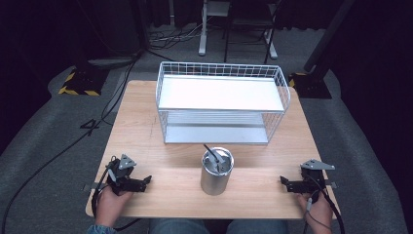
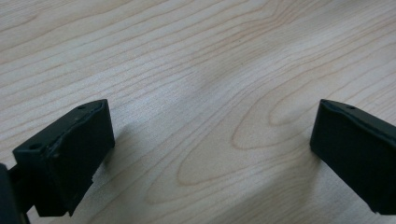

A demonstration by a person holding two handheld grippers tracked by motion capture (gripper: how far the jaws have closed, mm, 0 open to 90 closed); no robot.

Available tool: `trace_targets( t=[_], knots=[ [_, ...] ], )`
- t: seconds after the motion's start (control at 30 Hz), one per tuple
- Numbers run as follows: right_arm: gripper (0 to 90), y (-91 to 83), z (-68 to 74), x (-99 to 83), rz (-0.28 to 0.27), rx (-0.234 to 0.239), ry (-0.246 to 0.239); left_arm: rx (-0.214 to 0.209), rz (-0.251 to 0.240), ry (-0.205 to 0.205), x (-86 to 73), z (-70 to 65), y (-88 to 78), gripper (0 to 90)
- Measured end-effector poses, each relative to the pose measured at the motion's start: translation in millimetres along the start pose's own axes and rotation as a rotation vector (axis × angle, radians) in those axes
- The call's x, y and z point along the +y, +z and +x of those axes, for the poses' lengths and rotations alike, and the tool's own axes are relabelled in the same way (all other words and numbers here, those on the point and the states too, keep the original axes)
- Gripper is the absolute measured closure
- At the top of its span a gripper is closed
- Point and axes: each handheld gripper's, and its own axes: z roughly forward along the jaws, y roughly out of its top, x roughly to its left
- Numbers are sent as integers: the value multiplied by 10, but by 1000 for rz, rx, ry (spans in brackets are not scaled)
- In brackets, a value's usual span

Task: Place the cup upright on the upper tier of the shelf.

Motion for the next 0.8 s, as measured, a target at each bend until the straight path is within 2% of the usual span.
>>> trace_targets(
  t=[0.1, 0.23, 0.37, 0.5, 0.53, 0.57, 0.6, 0.63, 0.67, 0.7, 0.8],
  knots=[
    [1, 2, 0, 2, 0, -1, 1, -1, 3, 4, -3, 3, -9, 0],
    [1, 4, 1, 3, -1, -6, 3, 0, -12, -19, 7, 12, -43, 0],
    [1, 5, 1, 3, -1, -6, 4, -19, -54, -29, 74, 16, -188, 0],
    [1, 5, 2, 3, -1, -6, 4, -43, -90, -17, 138, -18, -319, 0],
    [1, 4, 2, 3, -1, -6, 4, -50, -103, -19, 154, -29, -355, 0],
    [1, 4, 2, 3, -1, -6, 4, -63, -137, -21, 183, -48, -433, 0],
    [1, 4, 2, 3, -1, -6, 4, -63, -137, -21, 183, -48, -433, 0],
    [1, 4, 2, 3, -1, -6, 4, -83, -183, -31, 208, -65, -509, 0],
    [1, 5, 2, 3, -1, -6, 4, -91, -205, -37, 221, -75, -544, 0],
    [1, 5, 2, 3, -1, -6, 4, -91, -205, -37, 221, -75, -544, 0],
    [1, 5, 2, 3, -1, -6, 4, -117, -257, -43, 261, -115, -628, 0]
  ],
)
